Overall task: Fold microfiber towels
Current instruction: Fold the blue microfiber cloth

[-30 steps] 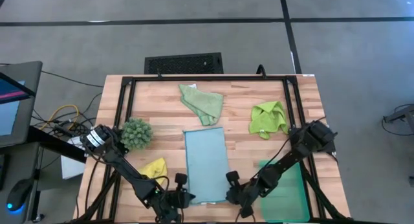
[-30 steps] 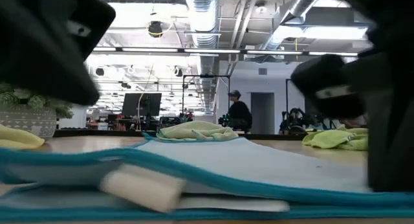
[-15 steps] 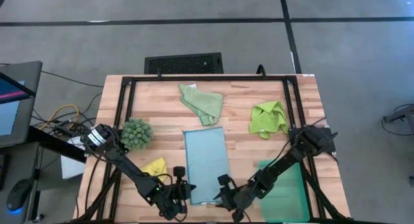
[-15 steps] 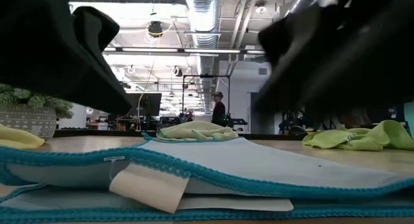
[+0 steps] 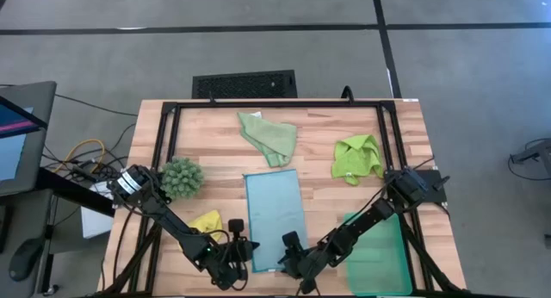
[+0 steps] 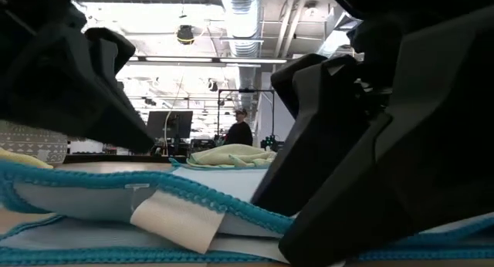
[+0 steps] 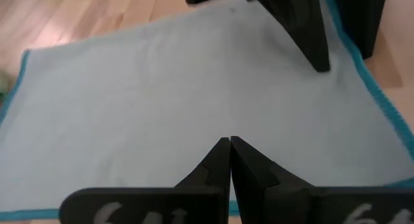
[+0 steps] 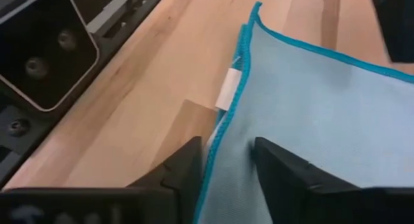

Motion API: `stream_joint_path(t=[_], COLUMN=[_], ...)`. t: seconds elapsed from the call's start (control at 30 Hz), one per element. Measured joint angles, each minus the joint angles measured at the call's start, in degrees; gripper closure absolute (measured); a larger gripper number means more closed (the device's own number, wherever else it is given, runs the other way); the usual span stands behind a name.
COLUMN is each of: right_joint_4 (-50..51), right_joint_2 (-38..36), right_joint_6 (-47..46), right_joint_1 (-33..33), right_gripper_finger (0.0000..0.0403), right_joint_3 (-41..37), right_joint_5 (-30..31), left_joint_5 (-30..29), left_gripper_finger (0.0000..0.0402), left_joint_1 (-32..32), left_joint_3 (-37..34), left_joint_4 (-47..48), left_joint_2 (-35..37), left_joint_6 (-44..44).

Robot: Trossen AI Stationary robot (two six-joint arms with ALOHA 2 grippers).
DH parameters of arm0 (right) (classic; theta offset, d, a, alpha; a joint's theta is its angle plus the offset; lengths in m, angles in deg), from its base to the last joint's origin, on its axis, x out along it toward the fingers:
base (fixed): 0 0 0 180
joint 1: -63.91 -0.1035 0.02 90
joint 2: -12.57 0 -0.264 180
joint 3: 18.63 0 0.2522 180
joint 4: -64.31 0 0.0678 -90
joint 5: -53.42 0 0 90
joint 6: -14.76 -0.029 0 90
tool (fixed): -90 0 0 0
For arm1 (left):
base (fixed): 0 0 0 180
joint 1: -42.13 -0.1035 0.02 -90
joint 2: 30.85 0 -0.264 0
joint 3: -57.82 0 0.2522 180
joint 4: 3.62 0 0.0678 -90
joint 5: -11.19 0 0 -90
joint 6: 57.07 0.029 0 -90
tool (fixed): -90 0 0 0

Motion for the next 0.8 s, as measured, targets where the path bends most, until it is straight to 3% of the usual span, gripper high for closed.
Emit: stream_joint_path(t=[0.2, 0.27, 0.47, 0.67, 0.8], right_joint_4=[2.1, 3.1, 8.5, 12.2, 12.0], right_joint_2=[-0.7, -1.6, -6.3, -10.7, -11.8], right_joint_6=[0.8, 1.1, -1.4, -2.1, -2.6], right_joint_1=[-0.3, -0.4, -1.2, -1.9, -1.9], right_gripper_finger=[0.0371, 0.0391, 0.0370, 0.0394, 0.0388], right_joint_3=[-0.1, -0.2, -0.6, -0.5, -0.5], right_joint_5=[-2.4, -4.8, -6.2, -6.1, -6.0], left_joint_5=[0.0, 0.2, 5.4, 7.2, 10.9], left_gripper_finger=[0.0397, 0.0397, 0.0397, 0.0398, 0.0398], left_joint_1=[-1.3, -2.0, -3.5, -3.5, -3.1], left_joint_3=[-0.9, -1.5, -1.3, -1.4, -1.5], left_joint_4=[-4.1, -3.8, -9.0, -14.1, -17.9], left_joint_2=[-0.3, -1.6, -5.9, -6.4, -6.6], left_joint_6=[3.8, 4.1, 7.0, 10.2, 14.4])
